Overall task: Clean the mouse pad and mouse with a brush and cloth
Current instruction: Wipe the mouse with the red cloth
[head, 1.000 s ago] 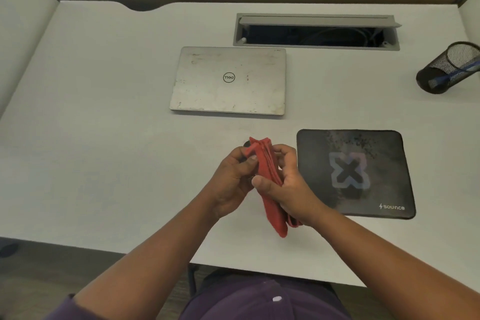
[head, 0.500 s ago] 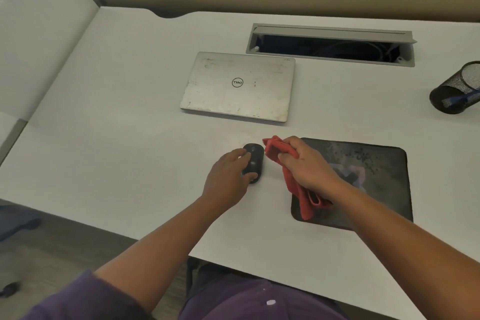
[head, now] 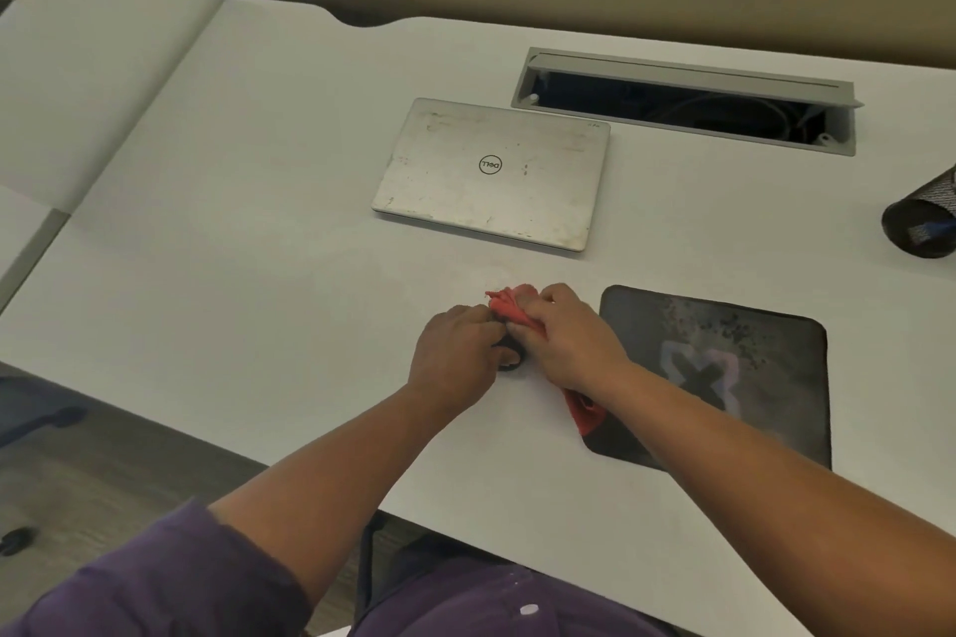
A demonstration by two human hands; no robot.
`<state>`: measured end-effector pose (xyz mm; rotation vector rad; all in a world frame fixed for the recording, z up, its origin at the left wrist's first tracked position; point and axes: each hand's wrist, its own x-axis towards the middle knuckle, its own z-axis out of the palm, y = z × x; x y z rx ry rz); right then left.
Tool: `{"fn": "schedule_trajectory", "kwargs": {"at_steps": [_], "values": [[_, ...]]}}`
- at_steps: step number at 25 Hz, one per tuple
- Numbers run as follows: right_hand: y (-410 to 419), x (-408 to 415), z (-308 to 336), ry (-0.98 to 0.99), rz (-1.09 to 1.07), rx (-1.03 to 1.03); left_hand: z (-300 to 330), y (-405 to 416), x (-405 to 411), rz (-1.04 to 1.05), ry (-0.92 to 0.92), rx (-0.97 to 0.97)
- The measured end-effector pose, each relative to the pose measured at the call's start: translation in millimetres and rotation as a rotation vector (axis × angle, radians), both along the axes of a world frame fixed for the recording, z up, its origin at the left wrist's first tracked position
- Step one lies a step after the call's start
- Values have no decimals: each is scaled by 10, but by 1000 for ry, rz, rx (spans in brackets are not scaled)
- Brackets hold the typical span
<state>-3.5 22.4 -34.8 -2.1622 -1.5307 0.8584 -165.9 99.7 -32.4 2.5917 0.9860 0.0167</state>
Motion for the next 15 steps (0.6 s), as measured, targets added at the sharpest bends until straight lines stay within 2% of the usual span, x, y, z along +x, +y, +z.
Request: {"fn": "schedule_trajectory", "kwargs": {"at_steps": [2, 5, 8, 12, 15], "values": [[-97, -26, -57, 34, 8, -20, -7, 3, -18, 4, 14, 45], [31, 29, -35, -56, 37, -46, -13, -4, -33, 9, 37, 60], [236, 71, 27, -56, -5, -90, 5, 0, -30, 31, 21, 51], [79, -16, 16, -44, 41, -103, 2, 8, -39, 32, 25, 17], [266, 52, 54, -37, -47, -113, 11, 25, -30, 21, 26, 40]]}}
